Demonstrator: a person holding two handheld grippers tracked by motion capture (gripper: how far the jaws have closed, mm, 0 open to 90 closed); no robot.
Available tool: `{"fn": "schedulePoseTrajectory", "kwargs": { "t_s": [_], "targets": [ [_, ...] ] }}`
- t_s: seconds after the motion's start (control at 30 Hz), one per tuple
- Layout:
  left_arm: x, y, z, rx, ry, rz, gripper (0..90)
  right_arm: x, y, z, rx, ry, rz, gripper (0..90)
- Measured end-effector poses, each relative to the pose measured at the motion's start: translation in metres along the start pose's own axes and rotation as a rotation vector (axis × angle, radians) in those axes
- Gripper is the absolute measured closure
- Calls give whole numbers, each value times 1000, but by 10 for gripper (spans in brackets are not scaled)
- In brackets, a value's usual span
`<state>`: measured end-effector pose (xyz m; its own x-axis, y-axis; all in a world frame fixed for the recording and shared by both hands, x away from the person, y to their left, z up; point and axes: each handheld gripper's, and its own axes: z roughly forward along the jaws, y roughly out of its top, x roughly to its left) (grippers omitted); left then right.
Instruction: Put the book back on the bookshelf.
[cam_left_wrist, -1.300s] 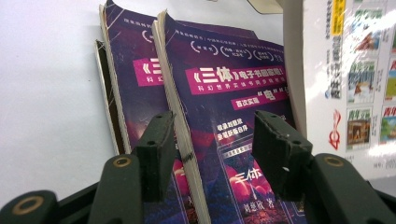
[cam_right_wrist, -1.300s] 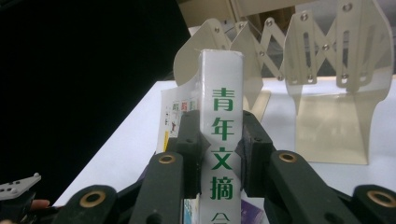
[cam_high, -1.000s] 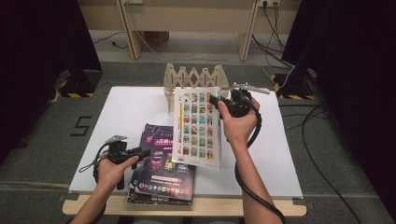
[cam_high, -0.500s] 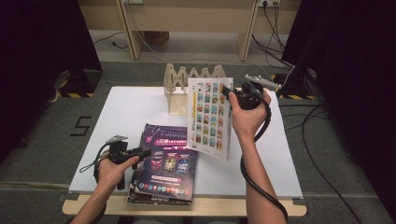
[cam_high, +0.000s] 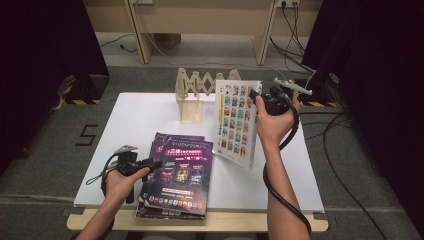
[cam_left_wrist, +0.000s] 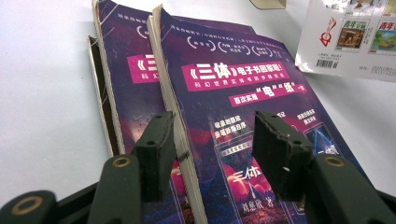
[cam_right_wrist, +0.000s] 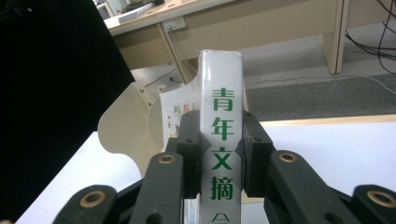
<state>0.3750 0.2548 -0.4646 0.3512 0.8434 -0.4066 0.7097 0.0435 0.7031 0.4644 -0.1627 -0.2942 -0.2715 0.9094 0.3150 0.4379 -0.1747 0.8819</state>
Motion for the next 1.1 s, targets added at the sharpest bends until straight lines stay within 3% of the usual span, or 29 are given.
{"fn": "schedulePoseTrajectory", "kwargs": {
  "t_s": [0.5, 1.1],
  "targets": [
    [1, -1, 1, -1, -6, -1, 478, 7, 23, 17, -44, 1, -32, 742],
    [1, -1, 2, 6, -5, 0, 478, 0, 38, 49, -53, -19, -29, 742]
  ]
}}
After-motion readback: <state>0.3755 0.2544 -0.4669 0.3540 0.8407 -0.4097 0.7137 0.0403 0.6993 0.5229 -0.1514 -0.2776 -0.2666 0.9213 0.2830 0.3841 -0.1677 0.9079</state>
